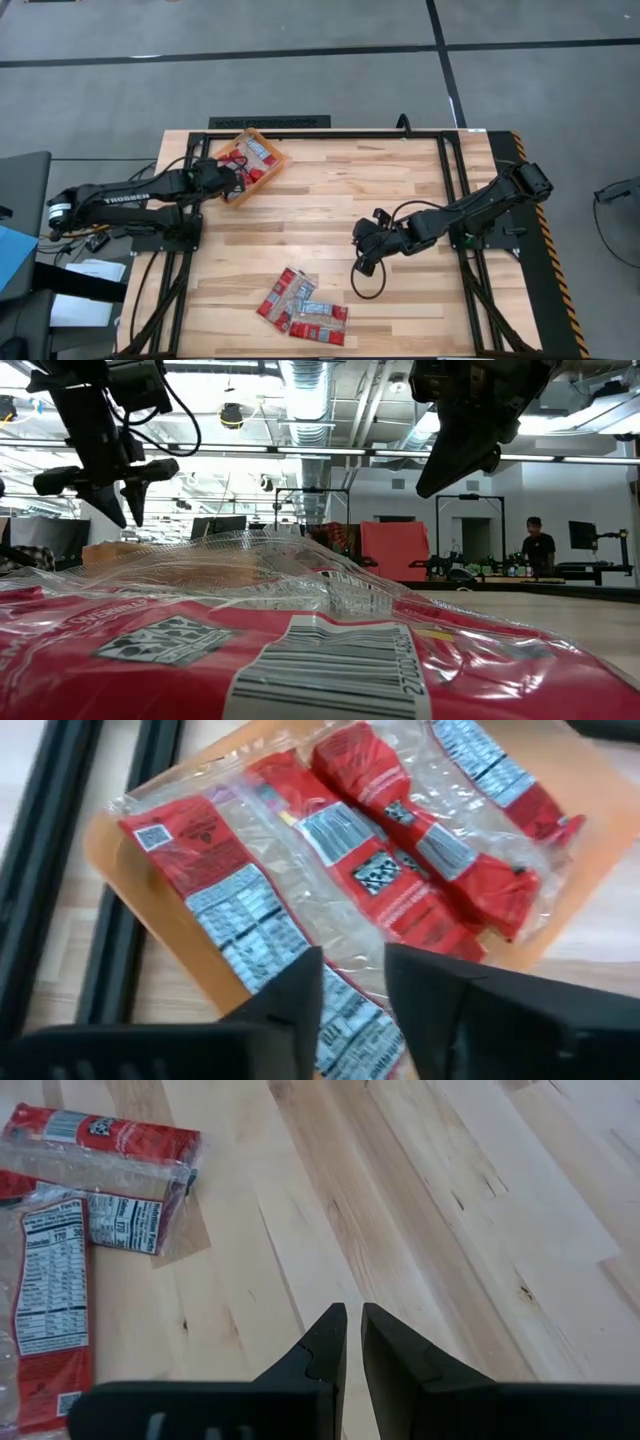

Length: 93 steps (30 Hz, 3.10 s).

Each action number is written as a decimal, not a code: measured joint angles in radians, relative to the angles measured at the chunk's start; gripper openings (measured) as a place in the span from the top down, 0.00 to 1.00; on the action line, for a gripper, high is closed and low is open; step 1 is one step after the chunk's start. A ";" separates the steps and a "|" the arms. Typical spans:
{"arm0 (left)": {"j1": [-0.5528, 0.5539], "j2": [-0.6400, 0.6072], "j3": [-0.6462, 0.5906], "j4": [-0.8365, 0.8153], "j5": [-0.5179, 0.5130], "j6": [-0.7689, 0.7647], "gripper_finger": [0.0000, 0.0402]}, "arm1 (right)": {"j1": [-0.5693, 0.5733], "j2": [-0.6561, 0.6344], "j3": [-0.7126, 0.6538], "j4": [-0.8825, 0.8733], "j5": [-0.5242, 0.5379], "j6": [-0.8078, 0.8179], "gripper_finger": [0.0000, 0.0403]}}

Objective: Sort popcorn bags into baskets
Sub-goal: Put the top red popcorn pack into the orange bin, then put the red popcorn pack into the orange bin

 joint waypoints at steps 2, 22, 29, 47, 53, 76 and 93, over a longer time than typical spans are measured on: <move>0.007 0.016 0.000 -0.005 -0.001 0.013 0.83 | 0.000 0.000 0.000 -0.001 0.000 0.000 0.85; 0.011 0.130 -0.073 -0.022 0.093 -0.101 0.98 | 0.000 0.000 0.000 -0.009 0.000 -0.004 0.85; 0.010 0.063 0.002 -0.010 0.122 0.044 0.87 | 0.000 0.000 0.000 -0.008 0.000 -0.044 0.85; -0.429 0.189 0.021 0.362 0.562 0.228 0.32 | 0.048 0.000 -0.001 0.019 -0.002 0.010 0.85; -0.572 0.384 0.021 0.516 0.570 0.170 0.29 | 0.059 0.001 -0.001 0.023 -0.002 0.045 0.85; -0.797 0.828 0.026 1.075 0.554 -0.087 0.31 | 0.101 0.001 -0.001 0.059 -0.002 0.114 0.85; -0.744 0.916 0.065 1.131 0.669 -0.155 0.98 | 0.106 0.001 -0.001 0.060 -0.001 0.002 0.85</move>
